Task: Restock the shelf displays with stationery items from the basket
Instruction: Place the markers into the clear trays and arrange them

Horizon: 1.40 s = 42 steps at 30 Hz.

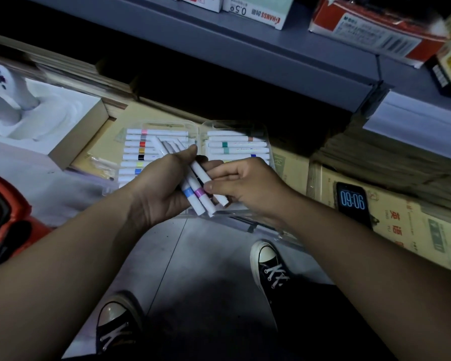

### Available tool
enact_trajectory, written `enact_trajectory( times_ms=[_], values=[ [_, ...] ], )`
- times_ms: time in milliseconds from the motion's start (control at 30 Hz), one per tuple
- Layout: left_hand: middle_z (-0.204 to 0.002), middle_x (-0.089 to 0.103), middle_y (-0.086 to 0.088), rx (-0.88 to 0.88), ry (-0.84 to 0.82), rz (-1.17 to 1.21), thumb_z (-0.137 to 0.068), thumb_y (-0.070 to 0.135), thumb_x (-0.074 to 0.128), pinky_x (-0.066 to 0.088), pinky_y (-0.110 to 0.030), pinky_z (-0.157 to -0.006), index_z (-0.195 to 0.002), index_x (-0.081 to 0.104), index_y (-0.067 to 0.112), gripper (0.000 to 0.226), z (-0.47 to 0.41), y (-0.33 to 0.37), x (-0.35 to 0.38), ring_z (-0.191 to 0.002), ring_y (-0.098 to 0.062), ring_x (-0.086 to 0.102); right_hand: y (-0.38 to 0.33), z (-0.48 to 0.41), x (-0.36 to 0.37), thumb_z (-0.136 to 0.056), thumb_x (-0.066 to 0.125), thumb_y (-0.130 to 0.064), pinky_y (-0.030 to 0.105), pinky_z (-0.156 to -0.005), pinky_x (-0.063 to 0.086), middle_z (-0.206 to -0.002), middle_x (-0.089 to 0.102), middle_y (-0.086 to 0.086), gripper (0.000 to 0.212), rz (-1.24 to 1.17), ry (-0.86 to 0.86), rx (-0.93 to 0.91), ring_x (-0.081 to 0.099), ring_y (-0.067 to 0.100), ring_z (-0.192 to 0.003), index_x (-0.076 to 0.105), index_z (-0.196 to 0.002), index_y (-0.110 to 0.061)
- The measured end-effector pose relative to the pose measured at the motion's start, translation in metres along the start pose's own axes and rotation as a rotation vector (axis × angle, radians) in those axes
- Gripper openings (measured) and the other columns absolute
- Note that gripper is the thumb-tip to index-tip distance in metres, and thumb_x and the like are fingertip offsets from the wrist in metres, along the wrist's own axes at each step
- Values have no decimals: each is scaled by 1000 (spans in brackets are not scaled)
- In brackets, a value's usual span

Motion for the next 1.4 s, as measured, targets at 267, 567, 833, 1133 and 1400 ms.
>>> enact_trajectory(
  times_ms=[267, 567, 833, 1133, 1400],
  values=[
    [-109, 71, -32, -6, 213, -61, -109, 22, 40, 61, -49, -56, -133, 51, -13, 43, -7, 7, -50, -86, -42, 75, 9, -7, -67, -91, 68, -11, 19, -83, 47, -98, 71, -7, 15, 674, 265, -184, 63, 7, -95, 76, -103, -15],
    [-111, 72, -29, 2, 191, -30, -110, 24, 38, 63, -50, -65, -136, 49, -11, 45, -11, 6, -45, -100, -43, 73, 36, 0, -75, -89, 70, -13, 39, -92, 45, -105, 64, 1, 19, 909, 409, -281, 52, 25, -106, 76, -106, -17],
    [-109, 74, -26, -1, 173, -21, -110, 26, 39, 62, -47, -59, -135, 51, -8, 44, -14, 5, -48, -93, -41, 75, 30, 11, -64, -70, 73, -1, 42, -81, 48, -101, 61, 1, 34, 1041, 590, -360, 54, 29, -94, 74, -100, -18],
    [-102, 75, -24, 28, 175, -56, -110, 24, 40, 64, -48, -63, -135, 51, -5, 39, -10, 9, -52, -81, -35, 77, 67, 16, -8, -100, 22, -53, 42, -127, 9, -169, 0, 12, 77, 1168, 228, -228, -3, 25, -156, 14, -160, -5],
    [-108, 74, -25, 33, 135, -20, -109, 35, 39, 62, -41, -71, -127, 53, -8, 48, -2, 8, -41, -102, -38, 72, 65, 13, -4, -99, 16, -63, 38, -126, -1, -167, -5, 17, 86, 1288, 157, -188, -8, 27, -156, 12, -160, -2]
  ],
)
Point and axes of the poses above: each hand's wrist, its own z-axis away from the middle knuckle, its own x-axis out of the palm, y = z × x, the point moved 10 cm from there along -z, towards the middle knuckle
